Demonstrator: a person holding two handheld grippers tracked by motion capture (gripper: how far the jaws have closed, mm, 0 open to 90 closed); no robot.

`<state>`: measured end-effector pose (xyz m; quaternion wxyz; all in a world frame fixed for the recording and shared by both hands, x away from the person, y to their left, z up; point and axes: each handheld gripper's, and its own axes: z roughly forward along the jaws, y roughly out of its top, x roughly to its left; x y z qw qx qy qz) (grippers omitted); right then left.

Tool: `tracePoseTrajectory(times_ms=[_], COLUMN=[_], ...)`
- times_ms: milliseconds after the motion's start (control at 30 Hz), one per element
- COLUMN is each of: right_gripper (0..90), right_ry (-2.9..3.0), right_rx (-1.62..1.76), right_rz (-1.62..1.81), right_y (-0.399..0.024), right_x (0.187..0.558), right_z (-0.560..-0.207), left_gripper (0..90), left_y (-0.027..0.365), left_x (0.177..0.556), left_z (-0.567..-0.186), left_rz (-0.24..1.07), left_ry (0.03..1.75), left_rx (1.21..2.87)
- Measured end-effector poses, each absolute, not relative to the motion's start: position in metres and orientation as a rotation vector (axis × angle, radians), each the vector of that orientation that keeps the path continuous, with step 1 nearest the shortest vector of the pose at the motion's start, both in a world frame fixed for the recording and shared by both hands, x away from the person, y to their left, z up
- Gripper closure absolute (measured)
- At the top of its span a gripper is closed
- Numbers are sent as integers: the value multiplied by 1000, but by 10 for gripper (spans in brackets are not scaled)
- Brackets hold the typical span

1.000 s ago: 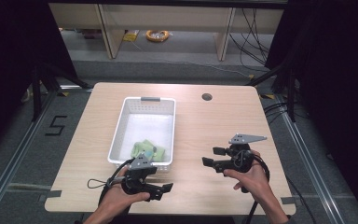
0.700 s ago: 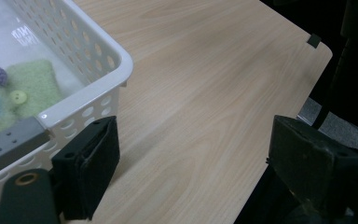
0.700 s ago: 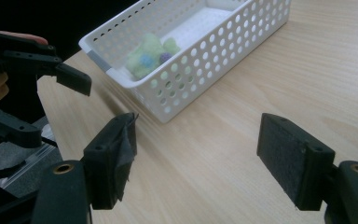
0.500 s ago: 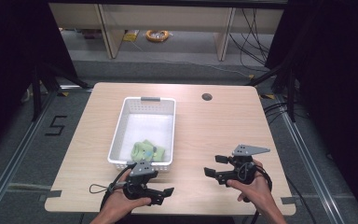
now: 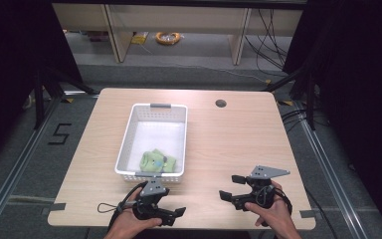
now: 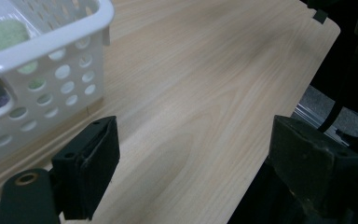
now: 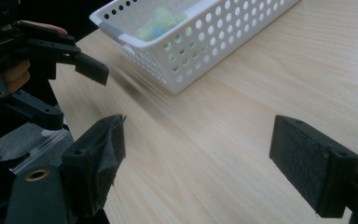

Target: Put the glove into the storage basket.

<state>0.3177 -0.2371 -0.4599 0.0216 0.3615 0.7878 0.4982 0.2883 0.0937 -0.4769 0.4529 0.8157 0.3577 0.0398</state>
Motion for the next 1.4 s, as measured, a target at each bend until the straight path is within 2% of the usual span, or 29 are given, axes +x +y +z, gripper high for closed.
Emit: tracePoseTrajectory(times_ms=[600, 867, 1400], right_gripper=[181, 178, 179], right_ry=[2512, 2552, 2596], right_rx=[1103, 1088, 998], right_rz=[1437, 1333, 1296], right_y=[-239, -244, -247], right_x=[294, 284, 285], right_z=[-485, -491, -497], left_gripper=[158, 158, 158], left_y=[98, 93, 93], left_x=[277, 271, 271], left_z=[-500, -510, -510], left_rz=[138, 116, 112], left_ry=[830, 866, 842], left_rx=[2105, 2082, 2101])
